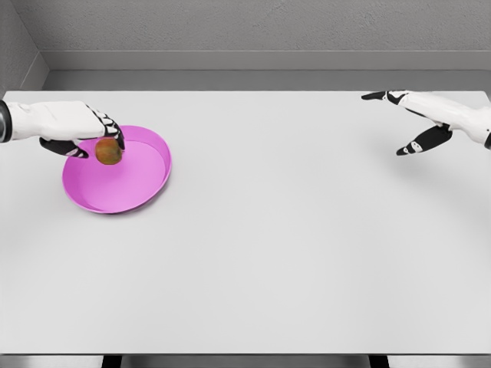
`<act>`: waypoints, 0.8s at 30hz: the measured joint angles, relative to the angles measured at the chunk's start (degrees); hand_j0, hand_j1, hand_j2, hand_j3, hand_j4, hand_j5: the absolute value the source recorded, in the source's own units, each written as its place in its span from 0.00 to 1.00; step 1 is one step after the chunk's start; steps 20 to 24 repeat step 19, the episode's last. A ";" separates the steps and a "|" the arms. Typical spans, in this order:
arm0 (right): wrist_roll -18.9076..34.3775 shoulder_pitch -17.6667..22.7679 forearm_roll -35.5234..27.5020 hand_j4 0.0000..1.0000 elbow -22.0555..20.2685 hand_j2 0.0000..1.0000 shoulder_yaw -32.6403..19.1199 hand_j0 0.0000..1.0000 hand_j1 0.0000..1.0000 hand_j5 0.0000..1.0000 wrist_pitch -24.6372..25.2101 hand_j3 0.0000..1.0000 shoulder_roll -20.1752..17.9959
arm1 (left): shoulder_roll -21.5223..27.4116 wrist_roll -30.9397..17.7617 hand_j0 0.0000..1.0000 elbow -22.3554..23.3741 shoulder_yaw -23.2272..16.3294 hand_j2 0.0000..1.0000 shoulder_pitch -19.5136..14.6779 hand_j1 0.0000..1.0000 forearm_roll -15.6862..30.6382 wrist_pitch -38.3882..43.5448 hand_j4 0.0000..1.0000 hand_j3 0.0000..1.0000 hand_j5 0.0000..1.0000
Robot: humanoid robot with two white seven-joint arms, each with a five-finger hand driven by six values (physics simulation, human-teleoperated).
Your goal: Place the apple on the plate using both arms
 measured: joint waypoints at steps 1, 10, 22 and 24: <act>0.00 0.00 0.00 1.00 -0.01 1.00 0.00 1.00 1.00 1.00 0.00 1.00 -0.01 | -0.22 0.00 0.94 0.21 0.02 0.94 0.09 0.94 0.07 0.01 0.94 0.94 0.94; 0.00 -0.09 -0.01 1.00 -0.10 1.00 -0.01 1.00 1.00 1.00 0.00 1.00 -0.05 | -2.33 0.02 1.00 16.61 7.00 1.00 0.00 1.00 1.43 0.08 1.00 1.00 1.00; 0.00 0.00 -0.01 1.00 -0.41 1.00 0.00 1.00 1.00 1.00 0.00 1.00 0.03 | -7.05 0.01 1.00 33.44 11.56 1.00 0.70 1.00 5.60 0.04 1.00 1.00 1.00; 0.00 0.00 -0.01 1.00 -0.41 1.00 0.00 1.00 1.00 1.00 0.00 1.00 0.03 | -7.05 0.01 1.00 33.44 11.56 1.00 0.70 1.00 5.60 0.04 1.00 1.00 1.00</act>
